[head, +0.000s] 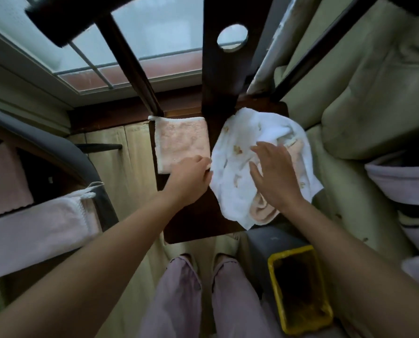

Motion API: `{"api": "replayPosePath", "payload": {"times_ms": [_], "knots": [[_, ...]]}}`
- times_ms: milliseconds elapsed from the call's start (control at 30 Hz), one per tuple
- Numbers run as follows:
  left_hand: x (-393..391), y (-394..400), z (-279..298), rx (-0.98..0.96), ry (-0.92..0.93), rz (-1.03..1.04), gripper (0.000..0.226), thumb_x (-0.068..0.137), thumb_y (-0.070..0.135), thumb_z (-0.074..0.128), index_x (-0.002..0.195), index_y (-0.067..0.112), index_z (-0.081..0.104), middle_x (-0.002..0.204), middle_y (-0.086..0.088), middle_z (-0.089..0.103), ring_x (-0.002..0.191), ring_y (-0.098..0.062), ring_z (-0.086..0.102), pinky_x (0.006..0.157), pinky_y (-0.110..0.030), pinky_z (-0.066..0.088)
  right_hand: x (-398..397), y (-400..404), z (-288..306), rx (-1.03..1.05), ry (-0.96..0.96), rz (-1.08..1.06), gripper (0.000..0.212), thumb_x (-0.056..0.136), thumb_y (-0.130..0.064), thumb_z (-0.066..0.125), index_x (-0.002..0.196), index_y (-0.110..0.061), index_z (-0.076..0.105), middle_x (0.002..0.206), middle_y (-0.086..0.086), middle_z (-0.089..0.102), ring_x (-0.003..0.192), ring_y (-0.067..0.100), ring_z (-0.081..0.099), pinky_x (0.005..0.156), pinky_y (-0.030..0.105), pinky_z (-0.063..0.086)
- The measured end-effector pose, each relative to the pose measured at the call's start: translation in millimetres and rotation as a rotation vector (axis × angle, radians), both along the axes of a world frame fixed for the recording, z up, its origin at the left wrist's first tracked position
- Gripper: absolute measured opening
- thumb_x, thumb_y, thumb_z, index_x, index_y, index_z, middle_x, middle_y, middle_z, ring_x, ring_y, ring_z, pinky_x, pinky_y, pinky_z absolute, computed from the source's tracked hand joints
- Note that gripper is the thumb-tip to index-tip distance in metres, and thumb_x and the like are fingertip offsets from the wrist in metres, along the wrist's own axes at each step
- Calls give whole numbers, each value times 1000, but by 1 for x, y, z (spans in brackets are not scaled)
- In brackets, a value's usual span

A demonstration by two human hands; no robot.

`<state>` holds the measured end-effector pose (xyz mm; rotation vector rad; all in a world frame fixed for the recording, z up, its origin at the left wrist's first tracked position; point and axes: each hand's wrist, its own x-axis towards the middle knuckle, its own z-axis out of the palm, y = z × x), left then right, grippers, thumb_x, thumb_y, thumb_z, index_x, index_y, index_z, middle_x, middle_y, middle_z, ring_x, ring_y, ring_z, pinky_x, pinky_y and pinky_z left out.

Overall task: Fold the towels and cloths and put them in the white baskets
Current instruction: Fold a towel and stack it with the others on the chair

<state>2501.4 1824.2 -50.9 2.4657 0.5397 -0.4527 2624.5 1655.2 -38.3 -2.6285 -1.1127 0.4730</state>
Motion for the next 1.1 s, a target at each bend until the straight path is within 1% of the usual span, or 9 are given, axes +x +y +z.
{"api": "replayPosePath", "payload": {"times_ms": [100, 233, 300, 467, 600, 767, 867, 967, 1100], "knots": [[17, -38, 9, -81, 28, -25, 40, 100, 29, 45, 138, 14, 47, 133, -5, 54, 116, -26, 54, 92, -36, 44, 12, -44, 12, -89, 51, -168, 44, 95, -31, 50, 129, -4, 52, 131, 18, 52, 120, 37, 48, 104, 46, 33], [36, -73, 7, -166, 90, -49, 41, 100, 29, 44, 139, 15, 44, 134, -5, 50, 121, -25, 50, 94, -40, 45, 10, -72, 6, -319, 148, -290, 85, 89, -48, 60, 152, -13, 15, 151, 13, 29, 131, 32, 37, 102, 45, 36], [41, -81, 4, -188, 107, -47, 41, 100, 29, 44, 139, 14, 44, 132, -6, 50, 120, -24, 50, 95, -40, 45, 7, -74, -3, -325, 206, -319, 89, 88, -45, 62, 153, -16, 9, 154, 11, 23, 131, 31, 35, 99, 44, 39], [44, -82, 0, -166, -4, -19, 44, 99, 26, 50, 140, 14, 46, 148, -5, 37, 136, -23, 33, 108, -38, 36, 16, -76, -15, -9, 327, -405, 52, 92, -4, 50, 142, -15, 41, 131, 6, 53, 110, 26, 55, 74, 28, 38], [44, -70, 17, -233, -205, -39, 48, 97, 30, 54, 143, 23, 43, 151, 2, 37, 144, -17, 22, 114, -34, 25, 29, -79, 10, 305, 622, -413, 24, 94, -14, 61, 117, -11, 68, 111, 2, 70, 101, 11, 62, 81, 17, 45], [49, -48, 73, -235, -290, -152, 41, 93, 32, 61, 133, 27, 55, 144, 10, 47, 144, -12, 23, 113, -27, 18, 34, -64, 78, 437, 881, -312, 13, 94, -13, 62, 100, -16, 73, 90, -7, 72, 85, 0, 65, 77, 17, 51], [42, -34, 122, -218, -269, -139, 21, 93, 25, 62, 113, 23, 69, 122, 8, 65, 131, -14, 44, 114, -36, 24, 32, -51, 124, 469, 851, -236, 14, 95, -14, 60, 90, -16, 73, 75, -10, 69, 71, 0, 62, 64, 15, 47], [29, -16, 167, -209, -263, -55, 16, 95, 20, 59, 102, 16, 72, 101, 6, 70, 98, -14, 61, 105, -37, 37, 31, -39, 161, 416, 752, -147, 16, 95, -18, 61, 85, -11, 73, 73, 5, 67, 67, 8, 59, 61, 21, 45], [12, -5, 213, -255, -293, 86, 13, 99, 14, 49, 98, 14, 63, 85, 9, 57, 81, 9, 53, 71, -9, 41, 30, -30, 188, 254, 589, -28, 15, 92, -16, 62, 82, -9, 72, 71, 9, 66, 68, 23, 59, 62, 34, 42]]}}
